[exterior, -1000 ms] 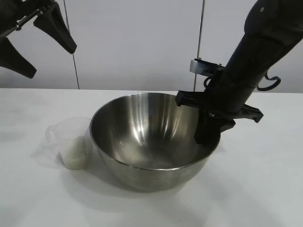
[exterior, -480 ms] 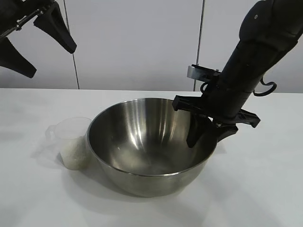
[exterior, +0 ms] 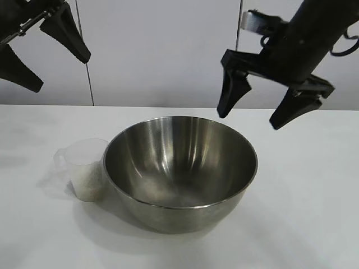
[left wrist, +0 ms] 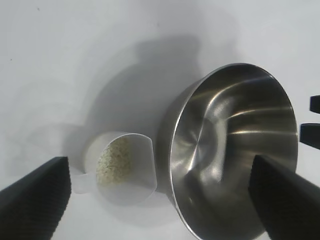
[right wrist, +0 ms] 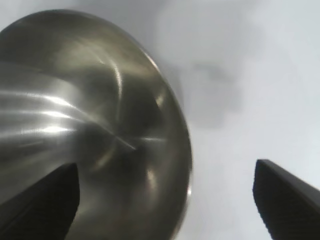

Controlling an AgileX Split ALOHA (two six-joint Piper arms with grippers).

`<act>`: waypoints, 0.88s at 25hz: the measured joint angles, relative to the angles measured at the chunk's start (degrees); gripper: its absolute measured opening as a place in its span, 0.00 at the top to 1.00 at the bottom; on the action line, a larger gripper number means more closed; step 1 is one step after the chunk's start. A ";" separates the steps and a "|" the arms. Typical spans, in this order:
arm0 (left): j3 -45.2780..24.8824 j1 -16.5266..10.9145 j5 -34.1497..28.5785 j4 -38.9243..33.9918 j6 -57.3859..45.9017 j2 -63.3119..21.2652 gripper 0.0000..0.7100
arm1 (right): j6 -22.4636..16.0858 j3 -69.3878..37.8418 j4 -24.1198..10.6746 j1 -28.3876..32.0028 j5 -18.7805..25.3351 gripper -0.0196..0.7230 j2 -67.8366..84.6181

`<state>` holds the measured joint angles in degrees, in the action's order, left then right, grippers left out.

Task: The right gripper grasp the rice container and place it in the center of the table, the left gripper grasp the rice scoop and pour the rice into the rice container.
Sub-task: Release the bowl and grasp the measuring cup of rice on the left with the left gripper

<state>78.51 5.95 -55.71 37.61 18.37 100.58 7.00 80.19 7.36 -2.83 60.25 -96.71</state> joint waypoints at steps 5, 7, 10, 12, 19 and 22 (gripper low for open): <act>0.00 0.00 0.00 0.00 0.00 0.00 0.02 | -0.96 0.50 -3.28 8.61 4.33 0.10 1.55; 0.00 0.00 0.00 0.00 0.00 0.00 0.02 | -0.99 0.50 -3.51 10.40 5.69 0.10 2.79; 0.00 0.00 0.00 0.00 0.00 0.00 0.02 | -1.01 0.50 -3.51 11.68 7.53 0.10 6.60; 0.00 0.00 0.00 0.00 0.00 0.00 0.02 | -1.12 0.50 -3.36 11.73 8.40 0.10 10.01; 0.00 0.00 0.00 0.00 0.00 0.00 0.02 | -1.95 -1.90 -2.72 11.73 10.03 0.11 29.17; 0.00 0.00 0.00 0.00 0.00 0.00 0.02 | -2.28 -7.89 -2.97 11.73 8.68 0.11 40.76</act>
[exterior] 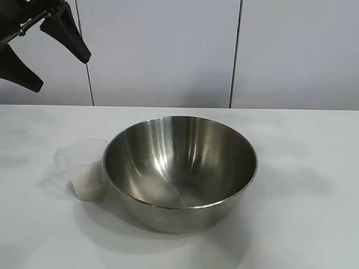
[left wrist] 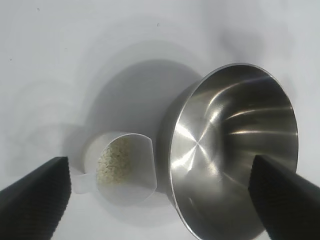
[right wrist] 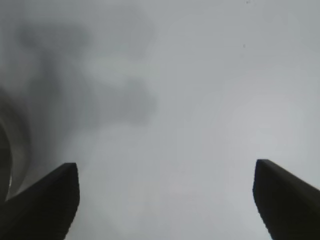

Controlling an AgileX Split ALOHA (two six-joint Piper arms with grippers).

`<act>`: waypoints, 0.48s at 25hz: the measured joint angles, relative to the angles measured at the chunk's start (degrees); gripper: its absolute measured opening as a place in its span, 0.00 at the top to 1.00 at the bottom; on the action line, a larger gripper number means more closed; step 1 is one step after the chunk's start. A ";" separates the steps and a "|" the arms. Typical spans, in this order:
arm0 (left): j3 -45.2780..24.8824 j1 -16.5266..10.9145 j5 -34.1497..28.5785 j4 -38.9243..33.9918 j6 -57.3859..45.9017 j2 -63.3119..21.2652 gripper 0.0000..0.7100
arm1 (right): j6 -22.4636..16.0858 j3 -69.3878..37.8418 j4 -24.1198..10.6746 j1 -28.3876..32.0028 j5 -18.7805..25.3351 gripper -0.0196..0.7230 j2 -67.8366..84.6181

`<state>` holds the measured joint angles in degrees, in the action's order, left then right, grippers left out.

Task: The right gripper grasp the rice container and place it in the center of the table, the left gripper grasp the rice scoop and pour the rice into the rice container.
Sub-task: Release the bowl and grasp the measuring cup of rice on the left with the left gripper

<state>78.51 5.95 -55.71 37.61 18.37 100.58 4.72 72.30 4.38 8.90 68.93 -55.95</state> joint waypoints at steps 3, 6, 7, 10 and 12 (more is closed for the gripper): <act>0.00 0.00 0.00 0.00 0.00 0.00 0.02 | -0.68 -9.73 -0.85 0.00 -1.75 0.11 12.17; 0.00 0.00 0.00 0.00 0.00 0.00 0.02 | -2.10 -19.44 -2.17 0.00 -3.10 0.11 25.11; 0.00 0.00 0.00 0.00 0.00 0.00 0.02 | -2.44 -22.61 -2.52 0.00 -3.10 0.11 28.32; 0.00 0.00 0.00 0.00 0.00 0.00 0.02 | -2.98 -30.96 -3.16 0.00 -3.10 0.11 37.84; 0.00 0.00 0.00 0.00 0.00 0.00 0.02 | -3.03 -35.85 -3.44 0.00 -3.18 0.11 43.87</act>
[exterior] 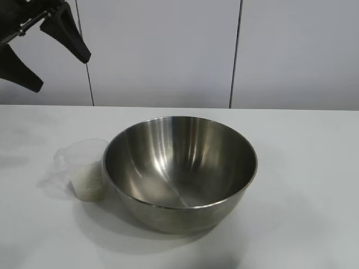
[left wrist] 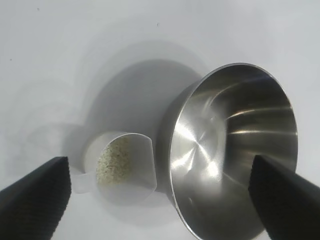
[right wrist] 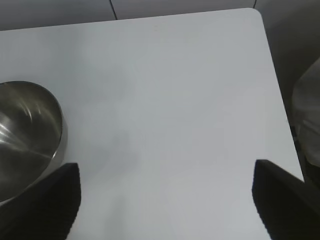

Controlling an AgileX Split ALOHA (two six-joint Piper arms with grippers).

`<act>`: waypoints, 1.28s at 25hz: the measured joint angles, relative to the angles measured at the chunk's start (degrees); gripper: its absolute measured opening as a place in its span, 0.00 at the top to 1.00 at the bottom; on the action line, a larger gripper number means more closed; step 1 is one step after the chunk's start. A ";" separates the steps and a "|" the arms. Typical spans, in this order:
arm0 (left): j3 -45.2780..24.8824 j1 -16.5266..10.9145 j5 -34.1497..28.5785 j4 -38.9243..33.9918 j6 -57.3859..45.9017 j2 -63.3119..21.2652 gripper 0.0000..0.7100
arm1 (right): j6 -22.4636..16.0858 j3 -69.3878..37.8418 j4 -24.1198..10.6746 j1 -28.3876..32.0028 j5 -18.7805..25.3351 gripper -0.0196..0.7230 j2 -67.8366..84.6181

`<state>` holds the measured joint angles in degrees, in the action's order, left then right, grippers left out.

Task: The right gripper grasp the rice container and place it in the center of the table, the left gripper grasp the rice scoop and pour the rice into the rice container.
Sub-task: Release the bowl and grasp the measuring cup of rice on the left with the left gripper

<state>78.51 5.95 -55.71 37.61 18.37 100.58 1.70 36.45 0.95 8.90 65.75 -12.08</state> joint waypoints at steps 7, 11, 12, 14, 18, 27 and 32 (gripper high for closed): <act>0.00 0.00 0.06 0.00 0.00 0.00 0.02 | 0.00 -8.66 -0.40 -0.05 -1.48 0.12 12.98; 0.00 0.00 0.31 0.00 0.00 0.00 0.02 | 0.00 -9.52 -0.53 -0.05 -2.83 0.13 13.05; 0.00 0.00 0.36 0.00 0.00 0.00 0.02 | 0.00 -9.57 -0.59 -0.05 -2.89 0.13 13.05; 0.00 0.00 0.39 0.00 0.00 0.00 0.02 | 0.00 -9.59 -0.95 -0.05 -2.93 0.13 13.05; 0.00 0.00 0.59 0.00 0.00 0.00 0.02 | 0.00 -9.59 -0.95 -0.11 -3.21 0.13 13.05; 0.00 0.00 1.03 0.00 0.00 0.00 0.02 | 0.00 -9.59 -0.95 -0.11 -3.39 0.13 13.05; 0.52 0.00 5.67 1.31 0.10 0.00 0.02 | 0.00 -9.59 -0.95 -0.11 -3.39 0.13 13.05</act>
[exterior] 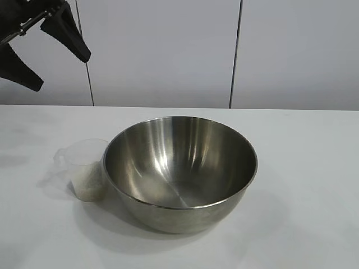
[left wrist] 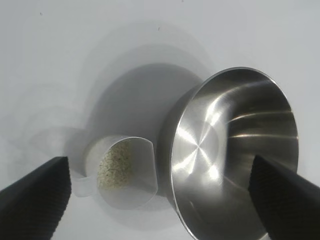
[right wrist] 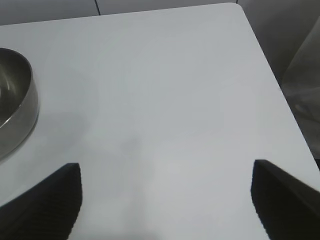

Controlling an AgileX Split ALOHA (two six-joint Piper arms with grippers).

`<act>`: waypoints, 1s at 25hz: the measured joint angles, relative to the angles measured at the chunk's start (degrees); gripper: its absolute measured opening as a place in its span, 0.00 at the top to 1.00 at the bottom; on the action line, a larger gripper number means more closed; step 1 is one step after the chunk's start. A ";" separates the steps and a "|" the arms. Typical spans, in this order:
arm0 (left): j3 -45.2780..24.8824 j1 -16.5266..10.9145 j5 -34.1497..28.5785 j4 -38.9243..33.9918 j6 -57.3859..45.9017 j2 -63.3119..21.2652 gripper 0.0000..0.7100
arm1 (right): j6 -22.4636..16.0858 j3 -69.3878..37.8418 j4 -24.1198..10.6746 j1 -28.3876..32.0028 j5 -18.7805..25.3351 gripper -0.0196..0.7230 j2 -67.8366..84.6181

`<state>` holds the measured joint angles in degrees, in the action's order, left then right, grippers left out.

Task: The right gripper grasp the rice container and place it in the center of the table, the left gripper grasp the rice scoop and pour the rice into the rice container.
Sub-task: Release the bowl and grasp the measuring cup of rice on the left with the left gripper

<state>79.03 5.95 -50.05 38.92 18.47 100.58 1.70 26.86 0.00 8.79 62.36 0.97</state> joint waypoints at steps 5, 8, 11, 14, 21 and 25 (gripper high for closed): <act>-0.40 0.32 9.83 -0.81 3.58 -2.74 0.03 | 0.00 0.00 0.00 0.00 0.00 0.13 0.00; -7.03 1.36 23.37 -0.86 9.95 -9.96 0.03 | 0.00 0.00 0.00 0.00 0.00 0.13 0.00; -19.85 4.79 41.02 -0.64 16.77 -17.68 0.06 | 0.00 0.00 0.00 0.00 0.00 0.13 0.00; -34.75 10.84 60.35 -0.62 21.10 -21.67 0.10 | 0.00 0.00 0.00 0.00 -0.05 0.13 0.00; -53.70 18.77 89.84 -1.17 21.63 -19.08 0.12 | 0.00 0.00 0.00 0.00 -0.21 0.13 0.00; -57.82 18.77 93.79 -4.05 10.39 -18.62 0.12 | 0.00 0.00 0.00 0.00 -0.21 0.13 0.00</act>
<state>21.21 24.72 43.74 34.86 28.87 81.96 1.70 26.86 0.00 8.79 62.15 0.97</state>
